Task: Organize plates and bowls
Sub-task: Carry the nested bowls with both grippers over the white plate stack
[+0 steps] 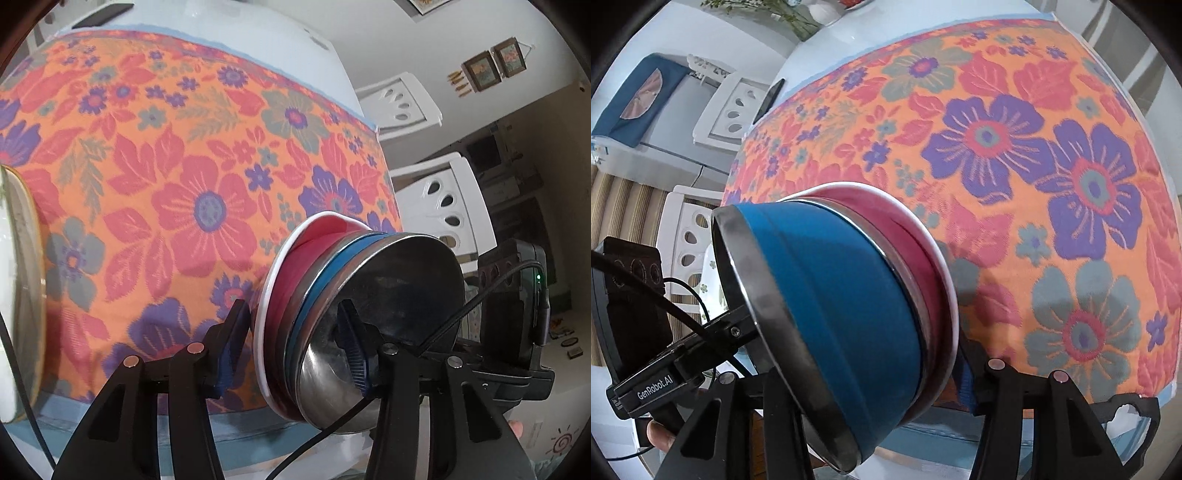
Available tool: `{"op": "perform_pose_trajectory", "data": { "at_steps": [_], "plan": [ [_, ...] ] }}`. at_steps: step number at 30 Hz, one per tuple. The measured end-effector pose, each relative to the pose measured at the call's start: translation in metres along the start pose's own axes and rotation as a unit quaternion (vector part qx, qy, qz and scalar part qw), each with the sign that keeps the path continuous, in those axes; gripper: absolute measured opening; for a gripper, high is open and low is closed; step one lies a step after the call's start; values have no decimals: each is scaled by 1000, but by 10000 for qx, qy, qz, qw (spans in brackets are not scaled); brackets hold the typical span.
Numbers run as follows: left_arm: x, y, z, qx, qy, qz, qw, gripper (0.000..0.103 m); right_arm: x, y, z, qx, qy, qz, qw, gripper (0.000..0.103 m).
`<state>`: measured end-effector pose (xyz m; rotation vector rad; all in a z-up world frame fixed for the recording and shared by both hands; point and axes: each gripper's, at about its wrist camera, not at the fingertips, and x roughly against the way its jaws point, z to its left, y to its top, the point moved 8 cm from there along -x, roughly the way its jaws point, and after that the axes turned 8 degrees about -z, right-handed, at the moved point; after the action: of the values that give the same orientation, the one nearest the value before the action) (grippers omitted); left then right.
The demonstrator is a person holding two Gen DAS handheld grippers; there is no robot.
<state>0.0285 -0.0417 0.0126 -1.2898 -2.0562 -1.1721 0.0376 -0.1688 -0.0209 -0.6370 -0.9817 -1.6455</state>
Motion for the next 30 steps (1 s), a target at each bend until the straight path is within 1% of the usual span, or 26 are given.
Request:
{"op": "perform_pose_trajectory", "data": {
  "at_steps": [9,14,18,21,25,30],
  "plan": [
    [41,22,2,21,-5,-346,9994,45,15,15,41,118,25,-83,9999,53],
    [79,40,6,-109,-1,-544,9985,45,28,23,83,295,-46,-275,9992,53],
    [111,53,16,-188,-16,-610,9980,45,36,23,120,349,-98,-414,9985,53],
    [138,62,28,-257,-13,-623,9977,45,35,21,151,398,-101,-464,9981,53],
    [175,71,53,-331,77,-763,9965,45,27,16,191,438,-16,-518,9977,53],
    [203,77,91,-274,206,-840,9959,45,2,2,239,568,66,-427,9975,53]
  ]
}}
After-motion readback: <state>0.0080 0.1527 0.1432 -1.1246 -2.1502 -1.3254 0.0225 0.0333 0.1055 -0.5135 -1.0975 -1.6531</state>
